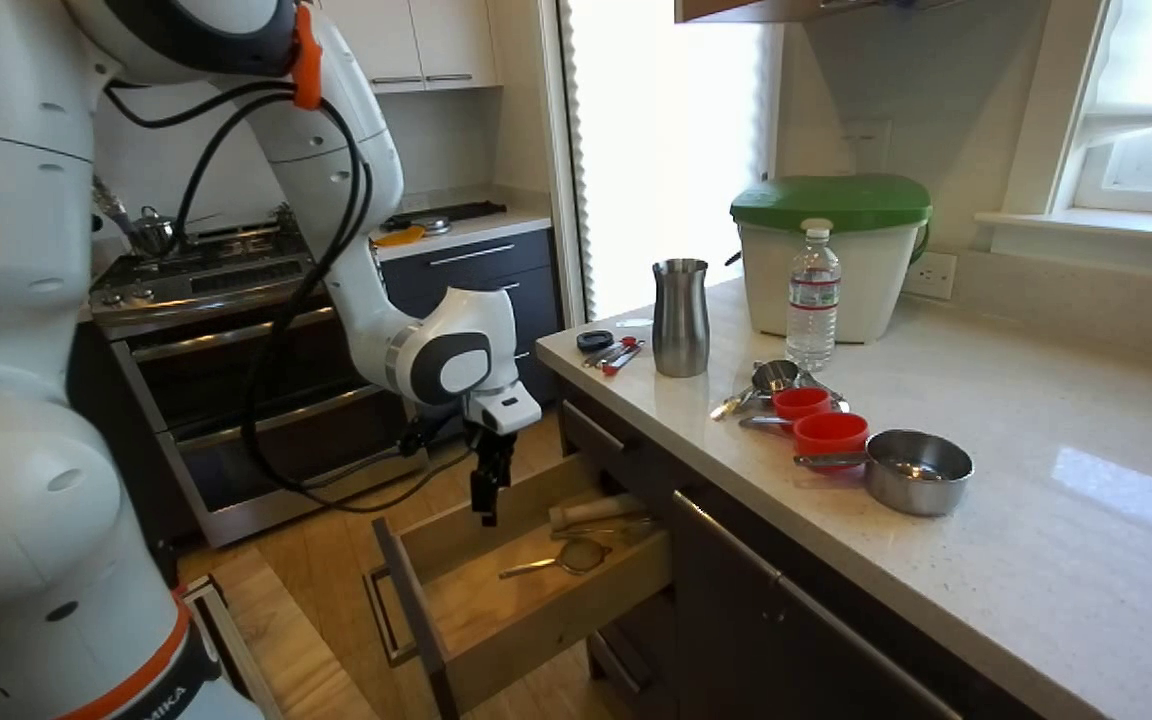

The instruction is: Remove the tea strainer from the drawer and put it on the counter top

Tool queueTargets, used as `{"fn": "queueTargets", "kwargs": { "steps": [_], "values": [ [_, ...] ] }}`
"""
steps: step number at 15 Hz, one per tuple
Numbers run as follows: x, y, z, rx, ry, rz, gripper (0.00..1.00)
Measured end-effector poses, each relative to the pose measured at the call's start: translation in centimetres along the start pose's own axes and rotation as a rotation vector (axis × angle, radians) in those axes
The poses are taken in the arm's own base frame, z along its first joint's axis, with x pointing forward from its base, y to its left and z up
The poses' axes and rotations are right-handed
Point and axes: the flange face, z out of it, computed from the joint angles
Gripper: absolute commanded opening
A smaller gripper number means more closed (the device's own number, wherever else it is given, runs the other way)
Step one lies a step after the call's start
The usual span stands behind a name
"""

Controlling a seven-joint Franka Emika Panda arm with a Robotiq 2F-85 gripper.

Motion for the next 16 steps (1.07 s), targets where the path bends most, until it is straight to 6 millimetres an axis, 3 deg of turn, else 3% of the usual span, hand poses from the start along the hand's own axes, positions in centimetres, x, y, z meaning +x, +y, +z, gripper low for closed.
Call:
{"fn": "queueTargets", "kwargs": {
  "steps": [7,15,16],
  "values": [
    [0.6,-0.9,5.7,0.005,0.05,0.003,1.0],
    [1.7,-1.2,10.1,0.031,0.087,-0.05,1.0],
    [2.0,-1.0,10.4,0.034,0.093,-0.059,0.91]
  ]
}}
